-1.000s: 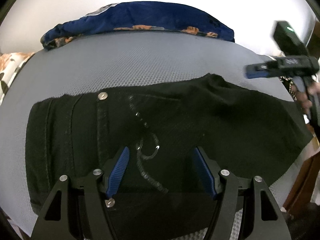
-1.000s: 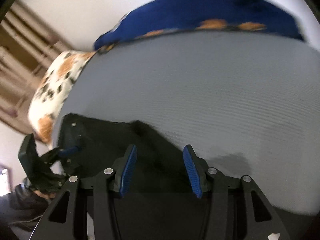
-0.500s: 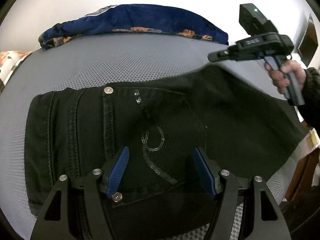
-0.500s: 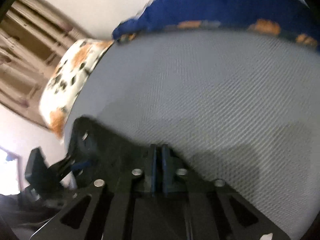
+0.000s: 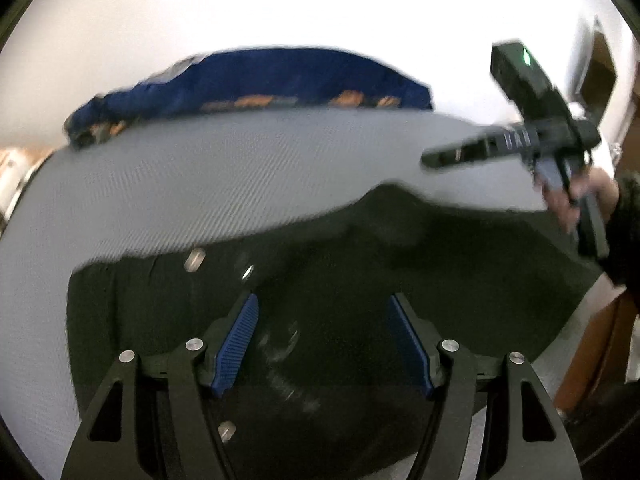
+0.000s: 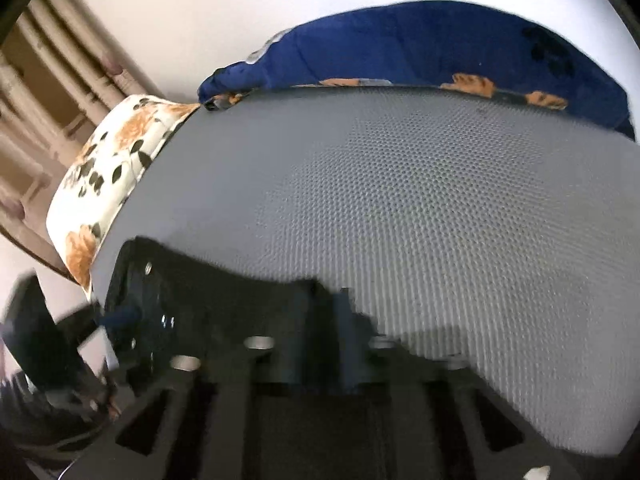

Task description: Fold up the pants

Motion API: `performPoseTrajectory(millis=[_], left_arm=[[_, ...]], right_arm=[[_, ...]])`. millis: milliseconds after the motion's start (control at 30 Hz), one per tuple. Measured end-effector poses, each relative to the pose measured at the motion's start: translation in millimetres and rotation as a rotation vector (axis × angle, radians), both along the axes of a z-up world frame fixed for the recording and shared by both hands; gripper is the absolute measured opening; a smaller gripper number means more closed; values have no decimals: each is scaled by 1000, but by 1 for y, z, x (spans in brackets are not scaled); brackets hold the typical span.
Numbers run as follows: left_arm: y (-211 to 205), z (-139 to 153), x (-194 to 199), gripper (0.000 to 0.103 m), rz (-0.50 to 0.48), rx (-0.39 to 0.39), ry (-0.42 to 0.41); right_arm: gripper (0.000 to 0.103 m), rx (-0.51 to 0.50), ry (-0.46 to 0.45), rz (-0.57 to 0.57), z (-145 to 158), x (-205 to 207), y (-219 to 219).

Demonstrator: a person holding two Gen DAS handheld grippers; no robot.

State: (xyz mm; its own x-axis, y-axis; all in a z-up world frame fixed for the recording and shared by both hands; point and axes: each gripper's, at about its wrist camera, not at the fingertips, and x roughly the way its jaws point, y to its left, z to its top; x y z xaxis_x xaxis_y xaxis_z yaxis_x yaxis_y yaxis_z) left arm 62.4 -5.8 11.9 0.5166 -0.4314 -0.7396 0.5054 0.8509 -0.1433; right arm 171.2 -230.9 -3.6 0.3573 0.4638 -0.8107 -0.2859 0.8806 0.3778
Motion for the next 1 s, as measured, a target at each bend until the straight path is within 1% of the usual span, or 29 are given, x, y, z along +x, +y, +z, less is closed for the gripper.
performPoseTrajectory(millis=[33,100,167,233,367,400,467,500,567,600,633,667,700,733,767,800,867,933,967,1000], left_arm=[[-5,3,2,68,-13,-11,-2],[-23,6,10,67,-49,-25,-7],[-40,5,15,67,-87,-32,-12],[-56,0,22,67,-104,-26,-8],[-74,-17,31,67,-97,-11,17],[-75,-22,33,67,-88,2,21],[-74,-31,35,66,-67,14,29],[-72,-34,36,66,-61,14,38],[-69,-39,36,66,-58,2,45],[-68,-42,35,66,-58,-1,51],[-66,-45,34,66,-58,-3,61],[-65,-49,33,66,-57,-4,70],[-65,-53,32,66,-56,1,71],[-65,-54,29,66,-59,5,59],[-66,-54,28,66,-61,6,50],[-66,-55,26,66,-60,8,50],[-65,-56,27,66,-57,6,49],[-66,-56,28,66,-56,7,50],[-67,-56,29,66,-57,13,52],[-68,-54,30,66,-58,21,56]], right_arm=[[44,0,-1,18,0,-6,1],[44,-12,10,39,-4,-9,1],[44,19,37,41,-9,-3,-3],[44,89,99,58,-16,11,-5],[44,167,220,104,-32,42,-1],[44,168,238,103,-36,47,1],[44,164,307,125,-49,58,9],[43,156,330,133,-55,60,11],[37,160,369,145,-64,61,15],[31,182,396,155,-68,62,16],[26,208,399,152,-69,63,16],[15,234,394,152,-68,63,15],[15,254,382,149,-66,64,15],[14,249,362,138,-64,64,16],[11,221,345,138,-64,63,19],[10,169,312,128,-66,60,23],[8,129,263,94,-71,54,27],[8,99,214,78,-67,49,31],[9,63,181,77,-64,44,36],[13,34,163,79,-62,42,39]])
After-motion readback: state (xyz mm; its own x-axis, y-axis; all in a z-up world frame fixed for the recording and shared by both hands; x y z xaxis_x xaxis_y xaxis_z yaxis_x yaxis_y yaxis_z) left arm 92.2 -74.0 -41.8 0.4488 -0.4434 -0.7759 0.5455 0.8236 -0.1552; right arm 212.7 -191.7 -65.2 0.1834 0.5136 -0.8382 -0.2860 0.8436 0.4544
